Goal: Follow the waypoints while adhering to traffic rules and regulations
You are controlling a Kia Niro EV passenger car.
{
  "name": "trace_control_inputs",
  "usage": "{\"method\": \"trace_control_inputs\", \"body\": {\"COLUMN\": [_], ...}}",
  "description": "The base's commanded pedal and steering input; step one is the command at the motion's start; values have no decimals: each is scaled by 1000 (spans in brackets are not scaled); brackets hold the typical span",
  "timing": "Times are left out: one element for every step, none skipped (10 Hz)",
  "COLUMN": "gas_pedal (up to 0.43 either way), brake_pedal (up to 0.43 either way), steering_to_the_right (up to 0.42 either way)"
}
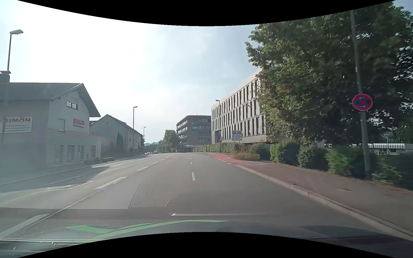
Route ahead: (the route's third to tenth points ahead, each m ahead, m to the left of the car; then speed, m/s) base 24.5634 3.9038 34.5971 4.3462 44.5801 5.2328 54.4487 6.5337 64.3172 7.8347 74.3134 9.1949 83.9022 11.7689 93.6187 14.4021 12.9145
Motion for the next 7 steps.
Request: {"method": "trace_control_inputs", "body": {"gas_pedal": [110,98,98,98,98,98,98], "brake_pedal": [0,0,0,0,0,0,0], "steering_to_the_right": [5,3,0,-4,-9,-13,-16]}}
